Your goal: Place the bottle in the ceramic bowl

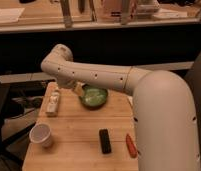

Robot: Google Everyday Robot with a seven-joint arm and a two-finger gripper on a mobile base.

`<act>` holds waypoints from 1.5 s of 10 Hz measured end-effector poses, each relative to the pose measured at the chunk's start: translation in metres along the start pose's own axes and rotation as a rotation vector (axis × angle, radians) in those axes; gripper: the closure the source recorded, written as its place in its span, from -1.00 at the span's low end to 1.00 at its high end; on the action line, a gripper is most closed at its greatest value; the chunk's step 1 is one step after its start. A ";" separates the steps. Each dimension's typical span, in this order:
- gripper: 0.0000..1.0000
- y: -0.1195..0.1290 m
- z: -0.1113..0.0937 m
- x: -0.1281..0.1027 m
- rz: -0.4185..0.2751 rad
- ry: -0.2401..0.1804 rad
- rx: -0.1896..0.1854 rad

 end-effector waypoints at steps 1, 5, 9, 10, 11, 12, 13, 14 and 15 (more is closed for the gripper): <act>-0.60 -0.006 0.002 -0.001 -0.011 -0.006 0.005; -0.60 -0.032 0.011 -0.006 -0.056 -0.020 0.015; -0.60 -0.046 0.027 -0.006 -0.100 -0.034 0.022; -0.60 -0.057 0.032 -0.009 -0.115 -0.037 0.026; -0.60 -0.062 0.034 -0.011 -0.128 -0.042 0.029; -0.60 -0.062 0.037 -0.007 -0.140 -0.045 0.028; -0.60 -0.063 0.040 -0.006 -0.146 -0.045 0.028; -0.60 -0.070 0.045 -0.008 -0.158 -0.051 0.033; -0.60 -0.076 0.050 -0.010 -0.171 -0.057 0.036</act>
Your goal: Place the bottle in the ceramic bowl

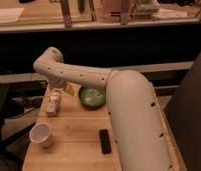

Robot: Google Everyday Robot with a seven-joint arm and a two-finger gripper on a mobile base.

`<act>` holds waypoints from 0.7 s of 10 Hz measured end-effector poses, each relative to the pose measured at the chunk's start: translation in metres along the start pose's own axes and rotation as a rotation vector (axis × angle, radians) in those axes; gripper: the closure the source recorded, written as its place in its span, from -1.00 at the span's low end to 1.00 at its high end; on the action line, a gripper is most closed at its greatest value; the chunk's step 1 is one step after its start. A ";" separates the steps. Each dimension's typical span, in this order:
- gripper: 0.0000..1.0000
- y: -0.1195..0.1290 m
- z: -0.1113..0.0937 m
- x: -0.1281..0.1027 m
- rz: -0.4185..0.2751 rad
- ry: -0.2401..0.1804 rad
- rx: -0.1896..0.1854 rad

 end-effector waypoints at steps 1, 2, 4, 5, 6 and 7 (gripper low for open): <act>-0.60 -0.002 0.003 0.001 -0.007 -0.002 0.001; -0.60 -0.003 0.007 0.003 -0.017 -0.005 0.003; -0.60 -0.007 0.017 0.001 -0.033 -0.016 0.006; -0.60 -0.009 0.020 -0.001 -0.040 -0.019 0.008; -0.60 -0.011 0.024 -0.001 -0.047 -0.021 0.013; -0.60 -0.011 0.028 -0.001 -0.053 -0.024 0.017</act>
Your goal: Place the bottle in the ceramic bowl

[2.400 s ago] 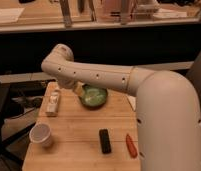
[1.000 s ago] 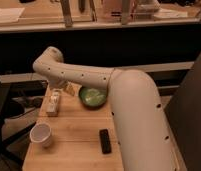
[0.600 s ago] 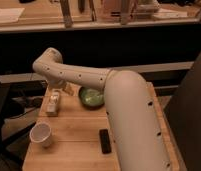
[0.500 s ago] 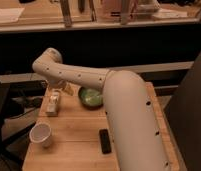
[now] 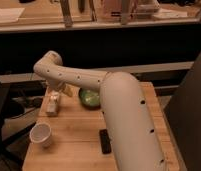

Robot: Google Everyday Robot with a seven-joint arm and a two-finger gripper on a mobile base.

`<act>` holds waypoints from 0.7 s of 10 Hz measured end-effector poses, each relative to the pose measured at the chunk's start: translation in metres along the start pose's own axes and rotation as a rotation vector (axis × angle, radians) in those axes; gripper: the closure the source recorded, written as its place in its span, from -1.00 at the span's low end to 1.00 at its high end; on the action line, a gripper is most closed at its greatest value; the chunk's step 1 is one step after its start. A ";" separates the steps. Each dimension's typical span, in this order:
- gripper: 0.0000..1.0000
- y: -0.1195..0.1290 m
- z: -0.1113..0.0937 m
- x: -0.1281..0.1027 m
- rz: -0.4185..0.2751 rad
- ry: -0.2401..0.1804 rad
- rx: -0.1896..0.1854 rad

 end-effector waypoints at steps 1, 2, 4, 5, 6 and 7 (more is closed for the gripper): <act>-0.60 0.000 0.004 0.000 -0.004 -0.002 0.004; -0.60 -0.001 0.013 -0.002 -0.011 -0.006 0.006; -0.60 -0.006 0.025 -0.007 -0.025 -0.010 0.012; -0.60 -0.006 0.026 -0.007 -0.032 -0.011 0.015; -0.60 -0.005 0.029 -0.006 -0.038 -0.011 0.019; -0.60 -0.006 0.031 -0.008 -0.046 -0.010 0.019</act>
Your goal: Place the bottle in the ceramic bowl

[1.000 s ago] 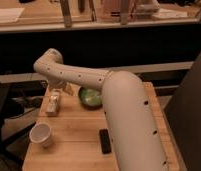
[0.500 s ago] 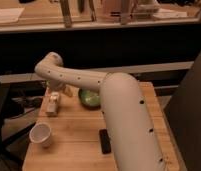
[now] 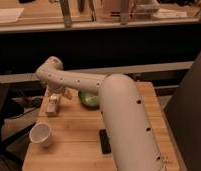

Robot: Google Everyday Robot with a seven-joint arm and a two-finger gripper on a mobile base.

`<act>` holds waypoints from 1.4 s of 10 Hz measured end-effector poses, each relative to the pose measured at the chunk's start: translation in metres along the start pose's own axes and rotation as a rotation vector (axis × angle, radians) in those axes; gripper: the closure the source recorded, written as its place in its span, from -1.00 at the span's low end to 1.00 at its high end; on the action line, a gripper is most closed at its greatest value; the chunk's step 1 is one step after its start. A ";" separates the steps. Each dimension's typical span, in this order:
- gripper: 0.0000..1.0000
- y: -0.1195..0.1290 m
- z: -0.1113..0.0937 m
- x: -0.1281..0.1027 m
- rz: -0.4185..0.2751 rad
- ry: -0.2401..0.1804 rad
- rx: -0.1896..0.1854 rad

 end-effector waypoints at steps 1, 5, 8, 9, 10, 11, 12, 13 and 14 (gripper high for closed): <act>-0.60 -0.002 0.002 -0.001 -0.006 0.001 0.001; -0.60 -0.010 0.012 -0.010 -0.039 0.007 0.011; -0.60 -0.015 0.022 -0.020 -0.059 0.007 0.021; -0.60 -0.016 0.023 -0.021 -0.064 0.006 0.024; -0.60 -0.016 0.024 -0.020 -0.067 0.006 0.028; -0.60 -0.016 0.028 -0.021 -0.071 0.005 0.030; -0.60 -0.018 0.032 -0.022 -0.075 0.006 0.034; -0.60 -0.020 0.033 -0.024 -0.079 0.005 0.039; -0.60 -0.020 0.035 -0.025 -0.081 0.004 0.042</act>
